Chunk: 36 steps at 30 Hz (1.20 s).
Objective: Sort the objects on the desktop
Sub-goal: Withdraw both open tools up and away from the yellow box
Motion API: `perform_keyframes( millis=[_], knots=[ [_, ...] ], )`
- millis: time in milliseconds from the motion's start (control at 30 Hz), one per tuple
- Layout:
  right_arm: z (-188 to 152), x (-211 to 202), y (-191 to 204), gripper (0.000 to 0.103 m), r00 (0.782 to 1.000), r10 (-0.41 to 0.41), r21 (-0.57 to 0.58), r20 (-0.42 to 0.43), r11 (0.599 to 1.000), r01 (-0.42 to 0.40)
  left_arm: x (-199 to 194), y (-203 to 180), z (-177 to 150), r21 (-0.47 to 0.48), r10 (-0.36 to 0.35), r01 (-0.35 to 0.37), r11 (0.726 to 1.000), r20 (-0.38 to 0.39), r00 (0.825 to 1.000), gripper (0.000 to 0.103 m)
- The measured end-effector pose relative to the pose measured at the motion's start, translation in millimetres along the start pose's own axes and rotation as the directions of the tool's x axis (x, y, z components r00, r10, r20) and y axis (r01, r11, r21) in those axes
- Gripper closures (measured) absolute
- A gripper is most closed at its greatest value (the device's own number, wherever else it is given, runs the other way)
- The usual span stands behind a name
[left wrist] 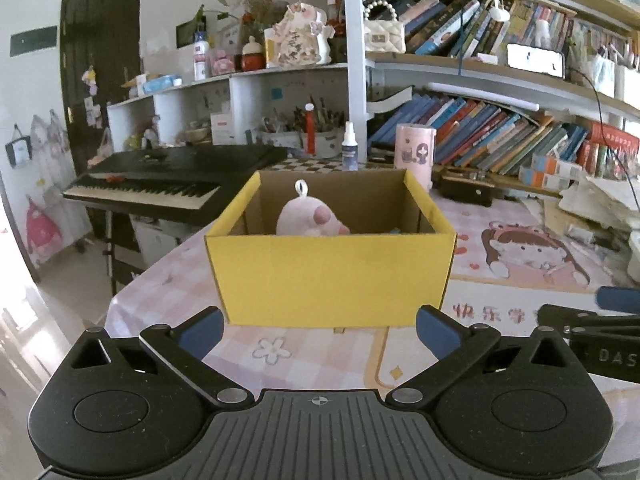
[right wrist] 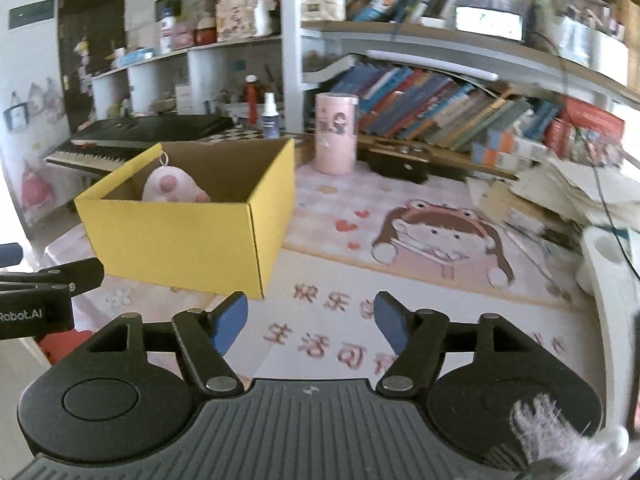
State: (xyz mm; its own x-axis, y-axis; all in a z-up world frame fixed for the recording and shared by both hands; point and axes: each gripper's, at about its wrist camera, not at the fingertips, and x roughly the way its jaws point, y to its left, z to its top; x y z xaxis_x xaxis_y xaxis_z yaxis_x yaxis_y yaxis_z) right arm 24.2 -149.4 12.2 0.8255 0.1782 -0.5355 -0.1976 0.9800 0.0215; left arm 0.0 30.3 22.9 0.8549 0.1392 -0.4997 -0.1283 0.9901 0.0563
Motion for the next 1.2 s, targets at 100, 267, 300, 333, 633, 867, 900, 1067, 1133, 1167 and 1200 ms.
perform_keyframes(
  millis=[100,267,300,333,633,867,900,1067,1133,1167,1200],
  knots=[
    [-9.8,-10.5,-0.2,0.024,0.999,-0.034,0.020,0.012,0.999,0.034,-6.6,-3.1,-6.5,0.015,0.010,-0.010,1.000,-0.003,1.000,0.000],
    [-22.9,-22.9,-2.3,0.015,0.996,-0.092,0.042,0.018,0.995,0.091,-15.3,-5.3,-18.1,0.005,-0.003,0.004,1.000,-0.031,1.000,0.000],
    [-25.6,-24.6,-2.9,0.012,0.995,-0.101,0.048,0.013,0.994,0.100,-16.4,-6.5,-20.5,0.005,-0.007,0.007,1.000,-0.041,0.999,0.000],
    [-28.0,-25.8,-3.6,0.010,0.994,-0.109,0.052,0.007,0.993,0.108,-17.6,-7.0,-22.6,0.006,-0.008,0.008,1.000,-0.048,0.999,0.000],
    [-41.8,-37.6,-11.6,0.000,0.985,-0.172,0.089,-0.024,0.981,0.173,-23.1,-19.7,-32.6,0.034,-0.030,0.033,0.999,-0.085,0.996,0.000],
    [-46.6,-41.3,-20.8,0.000,0.980,-0.195,0.102,-0.046,0.975,0.199,-24.6,-31.1,-33.4,0.041,-0.049,0.052,0.998,-0.080,0.996,0.000],
    [-47.3,-41.7,-22.1,0.000,0.979,-0.197,0.104,-0.049,0.974,0.202,-24.5,-32.7,-33.5,0.043,-0.049,0.053,0.998,-0.081,0.995,0.000],
    [-50.0,-42.1,-27.1,0.000,0.978,-0.200,0.109,-0.062,0.973,0.206,-23.5,-38.9,-32.9,0.049,-0.056,0.061,0.997,-0.086,0.995,0.000],
    [-50.3,-42.4,-27.6,0.000,0.978,-0.200,0.110,-0.065,0.972,0.206,-22.8,-41.0,-33.3,0.052,-0.061,0.066,0.996,-0.092,0.994,0.000],
    [-50.8,-42.3,-28.1,0.000,0.978,-0.199,0.111,-0.067,0.972,0.206,-22.8,-41.9,-33.7,0.053,-0.063,0.068,0.996,-0.095,0.993,0.000],
    [-51.1,-42.1,-28.5,0.000,0.978,-0.198,0.111,-0.070,0.972,0.205,-22.6,-42.9,-33.9,0.056,-0.065,0.071,0.996,-0.098,0.993,0.000]
  ],
)
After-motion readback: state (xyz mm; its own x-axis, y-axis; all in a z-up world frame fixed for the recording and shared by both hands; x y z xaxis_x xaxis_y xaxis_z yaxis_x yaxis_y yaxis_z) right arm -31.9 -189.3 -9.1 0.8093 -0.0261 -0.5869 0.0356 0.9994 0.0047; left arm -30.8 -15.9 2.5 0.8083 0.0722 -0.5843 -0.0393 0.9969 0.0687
